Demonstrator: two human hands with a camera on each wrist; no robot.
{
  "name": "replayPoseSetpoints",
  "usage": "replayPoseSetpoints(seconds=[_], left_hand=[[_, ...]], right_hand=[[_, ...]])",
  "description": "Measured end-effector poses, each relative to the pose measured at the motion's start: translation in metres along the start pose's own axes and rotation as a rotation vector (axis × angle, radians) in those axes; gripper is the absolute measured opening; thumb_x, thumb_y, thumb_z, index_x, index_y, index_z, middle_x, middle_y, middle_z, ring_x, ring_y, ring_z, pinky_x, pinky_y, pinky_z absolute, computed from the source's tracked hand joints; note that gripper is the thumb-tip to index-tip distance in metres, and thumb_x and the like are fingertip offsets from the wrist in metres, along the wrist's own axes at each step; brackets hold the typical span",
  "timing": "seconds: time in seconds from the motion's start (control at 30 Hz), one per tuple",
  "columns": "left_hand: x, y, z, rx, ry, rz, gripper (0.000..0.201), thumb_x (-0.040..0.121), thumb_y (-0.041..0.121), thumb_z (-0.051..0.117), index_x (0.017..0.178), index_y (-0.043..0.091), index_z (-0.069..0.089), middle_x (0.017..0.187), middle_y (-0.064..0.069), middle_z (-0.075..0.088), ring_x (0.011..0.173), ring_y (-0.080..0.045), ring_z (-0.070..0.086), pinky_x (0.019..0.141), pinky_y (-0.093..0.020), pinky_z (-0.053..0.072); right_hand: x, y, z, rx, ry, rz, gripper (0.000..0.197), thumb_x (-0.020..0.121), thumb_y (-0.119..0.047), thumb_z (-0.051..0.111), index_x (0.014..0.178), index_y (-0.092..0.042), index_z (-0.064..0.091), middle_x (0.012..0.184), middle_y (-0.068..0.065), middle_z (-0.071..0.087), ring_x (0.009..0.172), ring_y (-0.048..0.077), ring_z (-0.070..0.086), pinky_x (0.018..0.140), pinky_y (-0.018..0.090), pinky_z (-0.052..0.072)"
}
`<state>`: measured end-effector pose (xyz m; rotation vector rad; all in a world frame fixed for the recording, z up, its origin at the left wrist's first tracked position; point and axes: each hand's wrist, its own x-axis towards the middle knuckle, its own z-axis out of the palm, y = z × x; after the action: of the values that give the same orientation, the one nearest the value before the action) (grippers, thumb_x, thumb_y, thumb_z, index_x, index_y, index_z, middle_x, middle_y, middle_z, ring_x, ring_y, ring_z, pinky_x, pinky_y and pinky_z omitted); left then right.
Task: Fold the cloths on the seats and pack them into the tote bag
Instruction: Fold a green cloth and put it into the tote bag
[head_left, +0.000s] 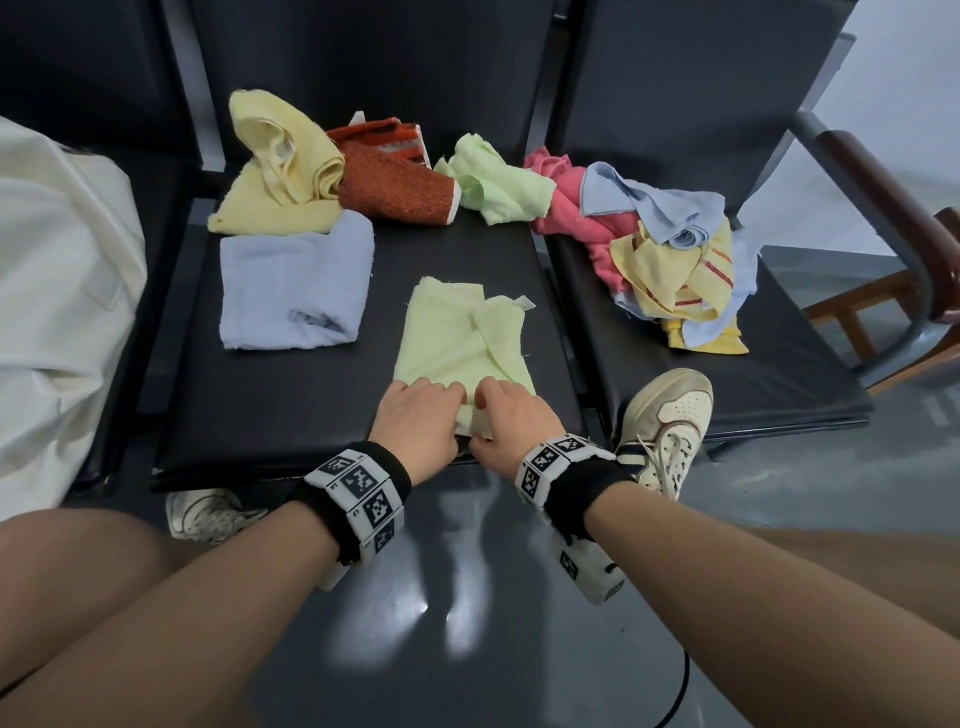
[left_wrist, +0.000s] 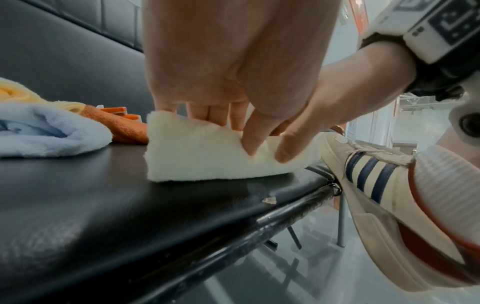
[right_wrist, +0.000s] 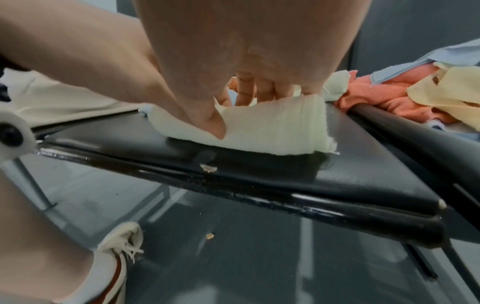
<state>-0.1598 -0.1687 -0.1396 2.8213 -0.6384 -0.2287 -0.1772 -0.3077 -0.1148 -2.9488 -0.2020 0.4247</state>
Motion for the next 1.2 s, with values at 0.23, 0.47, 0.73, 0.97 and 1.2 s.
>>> replayPoseSetpoints(seconds=[0.23, 0.47, 0.73, 0.97, 1.2], left_hand=[[0.001, 0.001, 0.0, -0.049, -0.037, -0.019, 0.032, 0.095, 0.022, 0.045, 0.126, 0.021, 0.055, 0.112, -0.001, 0.065, 0.109, -0.023, 0.055, 0.092, -0.038, 0.035], [-0.005, -0.001, -0.003, 0.016, 0.087, 0.043, 0.038, 0.086, 0.033, 0.064, 0.119, 0.023, 0.05, 0.119, 0.002, 0.05, 0.112, -0.022, 0.046, 0.093, -0.036, 0.037], [-0.008, 0.004, 0.0, 0.149, 0.058, 0.021, 0.041, 0.074, 0.019, 0.071, 0.109, 0.024, 0.051, 0.105, 0.003, 0.057, 0.1, -0.024, 0.05, 0.08, -0.038, 0.033], [-0.004, 0.003, 0.003, 0.084, 0.024, -0.011, 0.03, 0.086, 0.024, 0.06, 0.114, 0.023, 0.049, 0.11, 0.007, 0.061, 0.109, -0.02, 0.05, 0.089, -0.037, 0.032], [-0.001, 0.001, 0.006, 0.07, 0.033, -0.048, 0.029, 0.09, 0.025, 0.053, 0.118, 0.018, 0.053, 0.11, 0.002, 0.065, 0.115, -0.02, 0.048, 0.1, -0.038, 0.03]], right_hand=[[-0.001, 0.006, 0.001, -0.019, -0.016, -0.028, 0.035, 0.092, -0.019, 0.052, 0.127, -0.019, 0.054, 0.12, 0.004, 0.05, 0.116, 0.024, 0.044, 0.082, 0.031, 0.036], [0.007, 0.006, -0.006, -0.011, -0.075, 0.002, 0.038, 0.096, -0.019, 0.046, 0.133, -0.024, 0.055, 0.122, 0.003, 0.052, 0.121, 0.021, 0.045, 0.079, 0.029, 0.037], [0.007, 0.003, -0.006, 0.037, -0.155, 0.001, 0.033, 0.093, -0.017, 0.048, 0.122, -0.016, 0.063, 0.116, 0.006, 0.048, 0.103, 0.027, 0.055, 0.079, 0.034, 0.049], [0.001, 0.001, -0.001, 0.032, -0.036, 0.012, 0.028, 0.088, -0.02, 0.055, 0.115, -0.012, 0.05, 0.113, 0.007, 0.054, 0.104, 0.028, 0.05, 0.08, 0.035, 0.039], [0.0, 0.003, 0.001, -0.053, 0.0, -0.039, 0.042, 0.082, -0.029, 0.067, 0.116, -0.016, 0.047, 0.115, 0.002, 0.051, 0.107, 0.024, 0.048, 0.081, 0.034, 0.037]])
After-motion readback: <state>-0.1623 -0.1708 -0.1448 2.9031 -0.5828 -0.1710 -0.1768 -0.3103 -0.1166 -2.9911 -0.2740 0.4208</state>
